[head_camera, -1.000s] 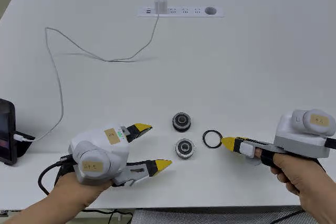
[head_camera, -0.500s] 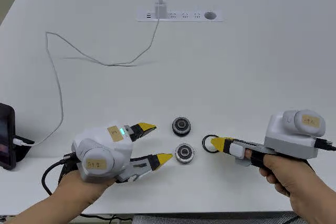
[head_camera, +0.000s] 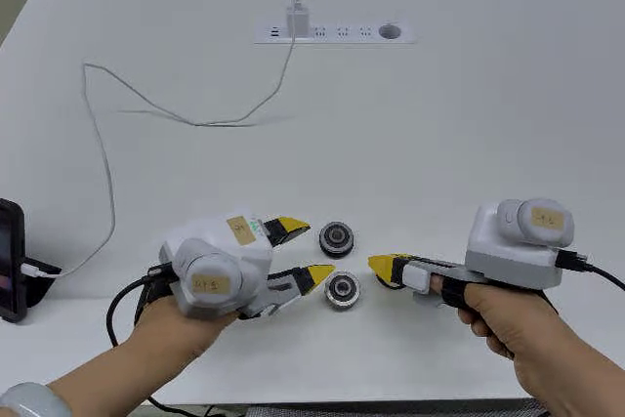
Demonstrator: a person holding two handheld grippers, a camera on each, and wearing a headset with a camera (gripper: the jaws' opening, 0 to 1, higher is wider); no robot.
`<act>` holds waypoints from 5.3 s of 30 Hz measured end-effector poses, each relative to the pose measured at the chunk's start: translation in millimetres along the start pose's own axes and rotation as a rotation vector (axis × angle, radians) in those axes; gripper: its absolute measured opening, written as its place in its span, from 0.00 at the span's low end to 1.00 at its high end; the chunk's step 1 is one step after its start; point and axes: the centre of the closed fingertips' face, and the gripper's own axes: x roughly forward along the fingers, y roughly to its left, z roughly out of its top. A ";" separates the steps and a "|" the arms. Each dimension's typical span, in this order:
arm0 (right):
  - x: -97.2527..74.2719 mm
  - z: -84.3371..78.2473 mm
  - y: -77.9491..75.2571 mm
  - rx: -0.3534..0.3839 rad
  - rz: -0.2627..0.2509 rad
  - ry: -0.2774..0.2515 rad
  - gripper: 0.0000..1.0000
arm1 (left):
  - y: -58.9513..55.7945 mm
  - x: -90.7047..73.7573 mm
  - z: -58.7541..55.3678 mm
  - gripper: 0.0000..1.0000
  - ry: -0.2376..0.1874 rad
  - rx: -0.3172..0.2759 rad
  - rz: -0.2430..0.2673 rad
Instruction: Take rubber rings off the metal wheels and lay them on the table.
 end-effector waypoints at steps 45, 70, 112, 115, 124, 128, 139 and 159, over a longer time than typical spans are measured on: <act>11.8 10.9 0.1 0.027 0.011 -0.022 0.02 | 9.6 42.0 -7.6 0.16 0.108 0.010 -0.002; 25.3 14.9 -4.7 0.073 0.022 0.003 0.06 | 10.7 43.9 -10.5 0.14 0.116 0.004 -0.023; 39.7 14.3 -2.7 0.150 0.095 0.025 0.12 | 10.0 42.0 -11.7 0.13 0.093 -0.013 -0.025; 40.0 14.9 -4.0 0.165 0.106 0.023 0.12 | 10.1 42.0 -11.4 0.13 0.094 -0.013 -0.025; 35.6 13.4 0.7 0.183 0.150 0.043 0.12 | 10.5 41.8 -11.5 0.13 0.093 -0.014 -0.026; 37.8 14.9 -2.1 0.193 0.144 0.029 0.13 | 10.3 42.2 -11.8 0.13 0.093 -0.014 -0.026; 37.6 14.9 2.7 0.216 0.169 0.023 0.14 | 10.2 42.3 -12.9 0.13 0.091 -0.013 -0.029; 36.7 16.2 -8.3 0.177 0.154 0.009 0.20 | 10.9 42.3 -14.8 0.13 0.087 -0.013 -0.028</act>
